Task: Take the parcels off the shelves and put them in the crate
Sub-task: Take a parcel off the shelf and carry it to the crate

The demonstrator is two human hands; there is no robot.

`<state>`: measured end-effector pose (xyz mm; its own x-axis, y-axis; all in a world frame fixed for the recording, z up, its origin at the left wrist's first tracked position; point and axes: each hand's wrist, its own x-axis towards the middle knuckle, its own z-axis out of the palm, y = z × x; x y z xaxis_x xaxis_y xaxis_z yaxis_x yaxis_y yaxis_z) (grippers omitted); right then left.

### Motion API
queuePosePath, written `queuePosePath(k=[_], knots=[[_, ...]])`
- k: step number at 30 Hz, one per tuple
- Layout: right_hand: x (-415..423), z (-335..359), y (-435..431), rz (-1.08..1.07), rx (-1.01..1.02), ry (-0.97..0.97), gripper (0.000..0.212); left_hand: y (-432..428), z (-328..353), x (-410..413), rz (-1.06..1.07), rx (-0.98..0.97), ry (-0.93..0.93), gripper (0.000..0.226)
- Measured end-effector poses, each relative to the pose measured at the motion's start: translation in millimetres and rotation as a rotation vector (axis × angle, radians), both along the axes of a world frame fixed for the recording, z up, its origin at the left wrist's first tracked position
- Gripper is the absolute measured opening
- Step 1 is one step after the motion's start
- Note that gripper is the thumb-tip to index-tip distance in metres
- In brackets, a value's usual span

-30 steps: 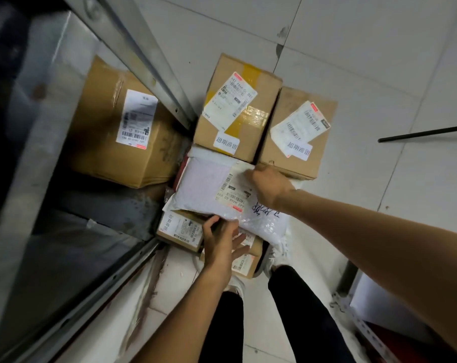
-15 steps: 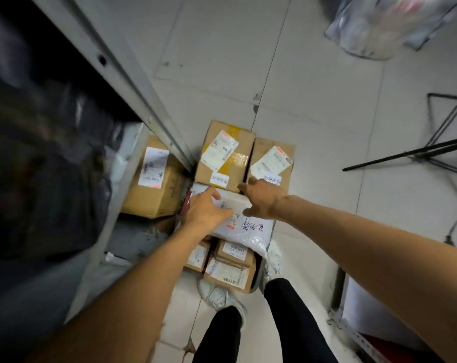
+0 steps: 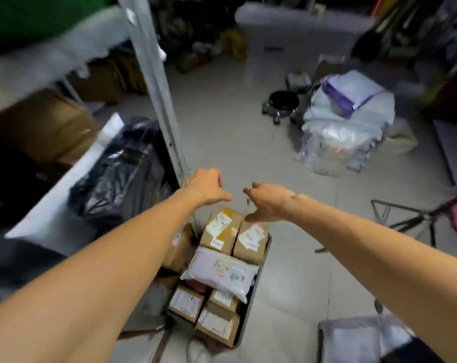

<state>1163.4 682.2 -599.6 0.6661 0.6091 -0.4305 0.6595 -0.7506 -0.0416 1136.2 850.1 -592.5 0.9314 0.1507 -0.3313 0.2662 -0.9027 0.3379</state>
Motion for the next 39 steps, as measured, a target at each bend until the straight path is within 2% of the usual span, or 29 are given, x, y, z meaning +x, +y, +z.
queuePosePath(k=[6, 10, 12, 15, 21, 28, 31, 34, 39], knots=[[-56, 94, 7, 0.181, 0.146, -0.136, 0.068, 2, 96, -110, 0.212, 0.099, -0.113, 0.042], [-120, 134, 22, 0.371, 0.203, -0.182, 0.061, -2, 134, -205, 0.34, 0.102, -0.171, 0.036], [-160, 151, 35, 0.477, 0.234, -0.173, 0.058, 2, 148, -264, 0.436, 0.131, -0.173, 0.034], [-225, 170, 60, 0.653, 0.262, -0.197, 0.066, 15, 161, -360, 0.63, 0.147, -0.175, 0.032], [-394, 204, 117, 1.001, 0.344, -0.194, 0.069, 6, 180, -562, 1.021, 0.187, -0.182, 0.042], [-618, 240, 123, 1.456, 0.449, -0.075, 0.07, -75, 222, -783, 1.421, 0.277, -0.072, 0.044], [-701, 250, 109, 1.608, 0.442, -0.033, 0.08, -123, 243, -863, 1.584, 0.3, -0.025, 0.038], [-770, 261, 89, 1.735, 0.468, 0.026, 0.083, -175, 257, -919, 1.716, 0.33, 0.013, 0.041], [-860, 267, 31, 1.993, 0.457, 0.122, 0.069, -279, 259, -977, 1.978, 0.366, 0.069, 0.053]])
